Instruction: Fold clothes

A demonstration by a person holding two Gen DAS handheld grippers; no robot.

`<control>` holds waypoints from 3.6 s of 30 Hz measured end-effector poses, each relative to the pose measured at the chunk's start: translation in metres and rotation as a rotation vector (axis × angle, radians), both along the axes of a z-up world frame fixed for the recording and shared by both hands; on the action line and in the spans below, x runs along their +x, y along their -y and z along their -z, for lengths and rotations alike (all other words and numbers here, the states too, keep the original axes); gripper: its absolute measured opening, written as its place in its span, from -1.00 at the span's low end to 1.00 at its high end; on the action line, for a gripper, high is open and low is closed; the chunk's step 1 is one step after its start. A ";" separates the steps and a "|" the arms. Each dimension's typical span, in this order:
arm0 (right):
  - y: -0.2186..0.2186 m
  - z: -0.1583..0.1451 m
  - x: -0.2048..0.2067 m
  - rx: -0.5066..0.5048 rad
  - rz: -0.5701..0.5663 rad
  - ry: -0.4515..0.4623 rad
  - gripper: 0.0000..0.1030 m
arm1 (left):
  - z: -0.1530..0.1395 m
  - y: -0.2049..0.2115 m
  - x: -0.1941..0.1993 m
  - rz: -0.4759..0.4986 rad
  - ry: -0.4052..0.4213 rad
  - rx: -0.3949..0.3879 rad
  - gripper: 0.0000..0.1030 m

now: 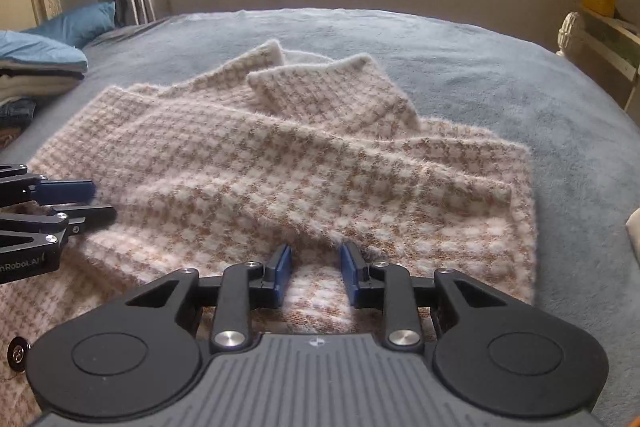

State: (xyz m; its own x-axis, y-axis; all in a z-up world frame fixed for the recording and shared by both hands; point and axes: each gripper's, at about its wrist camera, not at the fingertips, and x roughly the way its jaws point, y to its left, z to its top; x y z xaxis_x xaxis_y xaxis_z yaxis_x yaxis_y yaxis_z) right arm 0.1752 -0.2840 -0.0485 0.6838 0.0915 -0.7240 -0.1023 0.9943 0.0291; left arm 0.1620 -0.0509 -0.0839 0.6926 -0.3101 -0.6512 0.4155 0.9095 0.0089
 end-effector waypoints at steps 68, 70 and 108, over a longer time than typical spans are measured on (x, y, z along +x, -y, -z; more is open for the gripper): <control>-0.005 0.012 0.017 0.039 0.076 0.049 -0.36 | 0.002 -0.084 0.093 -0.466 -0.011 -0.181 -0.40; -0.005 0.012 0.018 0.039 0.078 0.049 -0.36 | -0.007 -0.081 0.092 -0.463 0.016 -0.189 -0.44; -0.007 0.006 0.026 0.030 0.096 -0.006 -0.36 | -0.010 -0.002 0.031 -0.179 -0.084 0.045 -0.15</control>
State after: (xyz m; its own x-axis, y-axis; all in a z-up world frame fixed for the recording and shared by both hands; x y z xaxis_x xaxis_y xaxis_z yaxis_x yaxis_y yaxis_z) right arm 0.2011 -0.2772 -0.0548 0.6859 0.0474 -0.7261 -0.0064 0.9982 0.0591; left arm 0.1931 -0.0491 -0.0742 0.6769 -0.1561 -0.7193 0.2479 0.9685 0.0231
